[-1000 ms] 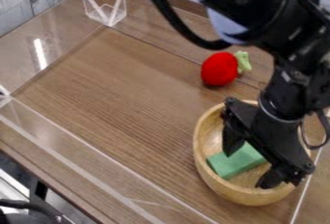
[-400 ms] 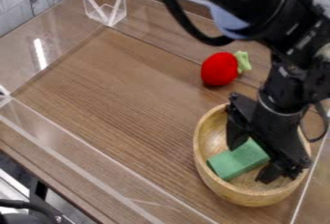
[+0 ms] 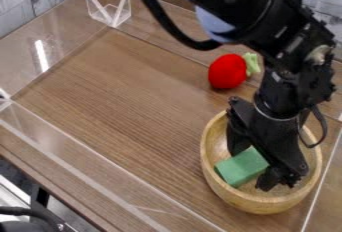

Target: Remove the green object from the brown bowl and put it on the table

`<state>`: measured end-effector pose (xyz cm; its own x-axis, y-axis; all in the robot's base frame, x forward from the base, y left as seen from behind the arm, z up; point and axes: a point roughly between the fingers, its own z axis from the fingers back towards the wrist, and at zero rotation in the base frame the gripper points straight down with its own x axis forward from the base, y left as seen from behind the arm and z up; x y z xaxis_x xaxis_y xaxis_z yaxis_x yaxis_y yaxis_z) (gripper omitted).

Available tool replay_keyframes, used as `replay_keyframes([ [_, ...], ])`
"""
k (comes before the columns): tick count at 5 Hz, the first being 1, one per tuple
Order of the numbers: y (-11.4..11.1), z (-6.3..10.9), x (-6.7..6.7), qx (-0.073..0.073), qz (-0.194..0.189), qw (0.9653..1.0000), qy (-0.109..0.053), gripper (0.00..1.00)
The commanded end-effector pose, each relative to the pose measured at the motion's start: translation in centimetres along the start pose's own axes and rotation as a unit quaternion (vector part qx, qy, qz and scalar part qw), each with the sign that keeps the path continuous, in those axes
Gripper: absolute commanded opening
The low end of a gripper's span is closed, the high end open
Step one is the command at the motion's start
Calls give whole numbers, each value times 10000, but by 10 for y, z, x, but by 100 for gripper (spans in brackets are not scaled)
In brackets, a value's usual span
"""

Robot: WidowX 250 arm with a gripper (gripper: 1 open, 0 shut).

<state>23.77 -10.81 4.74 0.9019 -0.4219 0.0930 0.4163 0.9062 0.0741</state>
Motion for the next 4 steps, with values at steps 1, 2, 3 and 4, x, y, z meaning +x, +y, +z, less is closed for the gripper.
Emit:
replay_keyframes([
  [1,5,3,7,-26,-14,9998,-201,100],
  [2,5,-3,8,-66,-70,9997,-219,100],
  [3,14,4,9,-51,44,9997,-232,100],
  [4,18,11,10,-26,119,9997,-232,100],
])
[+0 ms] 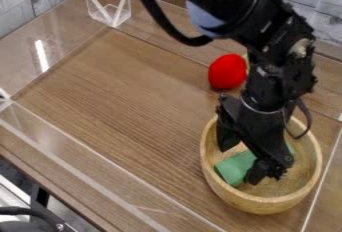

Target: Remove the green object from the brown bowl and put it on the table

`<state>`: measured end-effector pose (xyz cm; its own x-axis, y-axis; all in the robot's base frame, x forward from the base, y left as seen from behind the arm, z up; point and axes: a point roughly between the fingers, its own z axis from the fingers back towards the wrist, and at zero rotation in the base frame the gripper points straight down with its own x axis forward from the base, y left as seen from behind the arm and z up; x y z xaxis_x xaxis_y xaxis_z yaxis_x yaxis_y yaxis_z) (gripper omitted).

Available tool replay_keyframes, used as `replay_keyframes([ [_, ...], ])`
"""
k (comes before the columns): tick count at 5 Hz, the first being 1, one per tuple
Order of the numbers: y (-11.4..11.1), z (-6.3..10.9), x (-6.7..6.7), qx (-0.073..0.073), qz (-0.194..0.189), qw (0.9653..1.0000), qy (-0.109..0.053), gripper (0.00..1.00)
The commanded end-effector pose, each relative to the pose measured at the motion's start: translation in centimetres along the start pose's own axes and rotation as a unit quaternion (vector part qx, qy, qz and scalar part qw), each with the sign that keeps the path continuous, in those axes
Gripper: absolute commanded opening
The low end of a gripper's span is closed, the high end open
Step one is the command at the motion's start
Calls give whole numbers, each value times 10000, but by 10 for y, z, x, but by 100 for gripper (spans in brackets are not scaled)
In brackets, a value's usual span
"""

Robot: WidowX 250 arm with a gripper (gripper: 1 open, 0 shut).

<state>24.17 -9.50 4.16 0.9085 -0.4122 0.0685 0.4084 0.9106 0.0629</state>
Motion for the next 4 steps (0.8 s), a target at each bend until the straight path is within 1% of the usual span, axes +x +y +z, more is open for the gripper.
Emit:
replay_keyframes([
  [1,6,14,19,52,315,9988,-362,100],
  [2,7,7,23,70,504,9981,-339,100],
  [3,-4,-2,27,55,457,9984,-326,100],
  [4,-18,-5,30,48,393,9985,-376,0],
])
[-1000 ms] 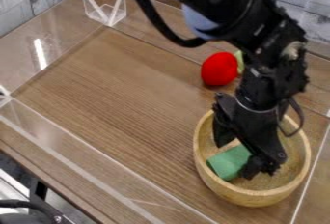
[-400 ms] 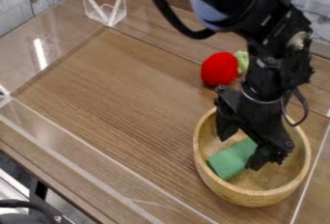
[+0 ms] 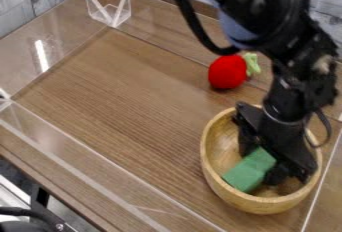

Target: Remove the green object from the brown bowl and put it on the table

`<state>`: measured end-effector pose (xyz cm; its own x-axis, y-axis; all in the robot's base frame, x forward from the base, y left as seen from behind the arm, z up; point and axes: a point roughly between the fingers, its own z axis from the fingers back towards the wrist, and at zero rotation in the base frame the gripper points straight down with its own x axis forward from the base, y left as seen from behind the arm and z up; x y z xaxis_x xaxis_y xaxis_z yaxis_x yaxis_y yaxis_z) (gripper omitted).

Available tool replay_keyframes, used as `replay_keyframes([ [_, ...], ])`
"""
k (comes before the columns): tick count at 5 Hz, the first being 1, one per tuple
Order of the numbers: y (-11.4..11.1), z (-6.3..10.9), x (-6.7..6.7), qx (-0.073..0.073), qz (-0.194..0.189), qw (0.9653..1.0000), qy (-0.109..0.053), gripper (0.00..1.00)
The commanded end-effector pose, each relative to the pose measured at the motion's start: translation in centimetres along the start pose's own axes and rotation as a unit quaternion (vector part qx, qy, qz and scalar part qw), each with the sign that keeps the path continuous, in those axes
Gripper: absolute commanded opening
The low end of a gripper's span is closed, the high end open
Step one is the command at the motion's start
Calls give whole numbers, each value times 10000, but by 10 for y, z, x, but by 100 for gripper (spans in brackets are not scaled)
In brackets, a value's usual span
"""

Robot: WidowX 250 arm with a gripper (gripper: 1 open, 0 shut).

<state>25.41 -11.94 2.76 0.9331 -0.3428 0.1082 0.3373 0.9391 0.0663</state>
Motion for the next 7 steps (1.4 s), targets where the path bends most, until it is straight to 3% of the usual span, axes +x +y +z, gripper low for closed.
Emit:
replay_keyframes([
  [1,4,11,7,2,124,9997,-220,100],
  [2,8,18,5,37,205,9994,-280,0],
  [3,15,35,3,95,328,9985,-427,0],
  [4,37,58,-3,243,662,9958,-592,0],
  [5,71,65,-16,400,1136,9910,-580,0],
  [6,117,60,-37,546,1652,9838,-432,0],
  [7,154,53,-59,566,1966,9782,-363,0],
])
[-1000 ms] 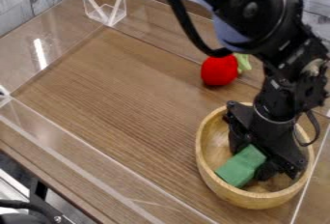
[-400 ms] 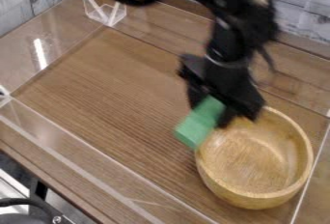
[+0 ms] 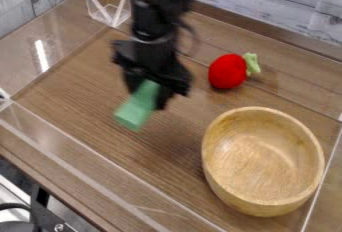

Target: Remove the green object from the brown bowl and put it on the table

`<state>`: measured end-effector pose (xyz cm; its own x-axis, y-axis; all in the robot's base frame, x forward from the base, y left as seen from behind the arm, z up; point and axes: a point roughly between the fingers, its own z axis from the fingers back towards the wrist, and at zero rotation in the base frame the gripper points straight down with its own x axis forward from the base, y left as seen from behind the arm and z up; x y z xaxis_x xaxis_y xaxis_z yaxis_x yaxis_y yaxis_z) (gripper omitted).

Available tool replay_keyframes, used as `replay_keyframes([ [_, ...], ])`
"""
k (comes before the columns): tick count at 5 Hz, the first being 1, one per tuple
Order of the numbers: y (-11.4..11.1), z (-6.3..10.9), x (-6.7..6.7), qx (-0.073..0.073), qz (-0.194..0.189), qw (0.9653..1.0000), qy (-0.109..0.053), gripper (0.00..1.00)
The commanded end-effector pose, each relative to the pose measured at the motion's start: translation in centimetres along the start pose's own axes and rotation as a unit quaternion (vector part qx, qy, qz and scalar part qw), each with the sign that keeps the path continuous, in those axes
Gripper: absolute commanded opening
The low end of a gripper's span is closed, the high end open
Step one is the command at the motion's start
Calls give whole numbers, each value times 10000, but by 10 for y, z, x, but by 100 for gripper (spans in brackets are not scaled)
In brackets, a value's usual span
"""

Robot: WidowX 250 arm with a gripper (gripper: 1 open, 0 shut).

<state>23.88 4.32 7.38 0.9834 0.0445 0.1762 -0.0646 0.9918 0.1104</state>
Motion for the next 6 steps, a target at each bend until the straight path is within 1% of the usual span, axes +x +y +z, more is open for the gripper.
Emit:
replay_keyframes([
  [1,-3,4,7,-108,111,9998,-131,0],
  [3,7,-12,5,-196,141,9997,40,0],
  [5,7,-13,22,-258,142,9994,182,0],
  [6,1,-20,24,-295,194,9991,246,0],
])
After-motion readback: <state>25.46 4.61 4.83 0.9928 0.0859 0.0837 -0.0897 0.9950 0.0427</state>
